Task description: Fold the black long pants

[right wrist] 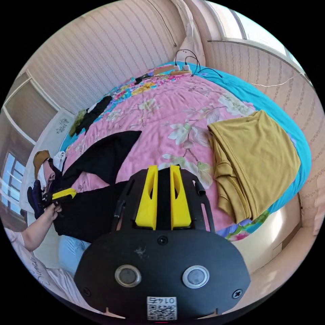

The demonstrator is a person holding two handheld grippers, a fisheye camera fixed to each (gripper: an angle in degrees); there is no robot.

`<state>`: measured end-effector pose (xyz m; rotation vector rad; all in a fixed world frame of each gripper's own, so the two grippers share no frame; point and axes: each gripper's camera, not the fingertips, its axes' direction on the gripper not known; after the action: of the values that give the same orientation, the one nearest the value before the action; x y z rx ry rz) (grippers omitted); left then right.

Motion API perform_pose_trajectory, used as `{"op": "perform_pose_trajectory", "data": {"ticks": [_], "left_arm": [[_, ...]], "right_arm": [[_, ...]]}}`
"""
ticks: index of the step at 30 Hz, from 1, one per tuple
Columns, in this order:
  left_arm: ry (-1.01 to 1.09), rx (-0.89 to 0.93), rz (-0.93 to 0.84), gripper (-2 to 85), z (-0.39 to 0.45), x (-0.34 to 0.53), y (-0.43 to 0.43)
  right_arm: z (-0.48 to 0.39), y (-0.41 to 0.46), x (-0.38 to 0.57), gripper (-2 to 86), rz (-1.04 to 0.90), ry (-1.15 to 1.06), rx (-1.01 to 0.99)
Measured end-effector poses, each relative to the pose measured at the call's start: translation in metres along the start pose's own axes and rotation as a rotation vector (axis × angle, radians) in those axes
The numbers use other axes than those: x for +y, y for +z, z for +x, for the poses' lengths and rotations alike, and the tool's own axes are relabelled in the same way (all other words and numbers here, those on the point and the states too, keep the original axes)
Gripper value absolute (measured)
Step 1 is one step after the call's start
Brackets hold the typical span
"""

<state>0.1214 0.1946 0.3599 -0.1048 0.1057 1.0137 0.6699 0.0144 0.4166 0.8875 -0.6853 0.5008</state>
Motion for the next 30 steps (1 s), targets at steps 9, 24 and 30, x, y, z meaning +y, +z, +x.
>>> {"op": "perform_pose_trajectory", "data": {"ticks": [9,24,30], "left_arm": [[0.110,0.003,0.075,4.8,0.000,-0.123,-0.008],[0.324,-0.047,-0.157,6.8,0.099,-0.346,0.142],[0.254,0.021,-0.257,4.1,0.097,-0.359,0.180]], "right_arm": [[-0.029,0.082,-0.022,8.2,-0.208,-0.115,-0.326],[0.034,0.060,-0.030,8.4,-0.188,-0.216,-0.598],[0.053,0.054,-0.039,7.6,-0.229,-0.210,-0.665]]}}
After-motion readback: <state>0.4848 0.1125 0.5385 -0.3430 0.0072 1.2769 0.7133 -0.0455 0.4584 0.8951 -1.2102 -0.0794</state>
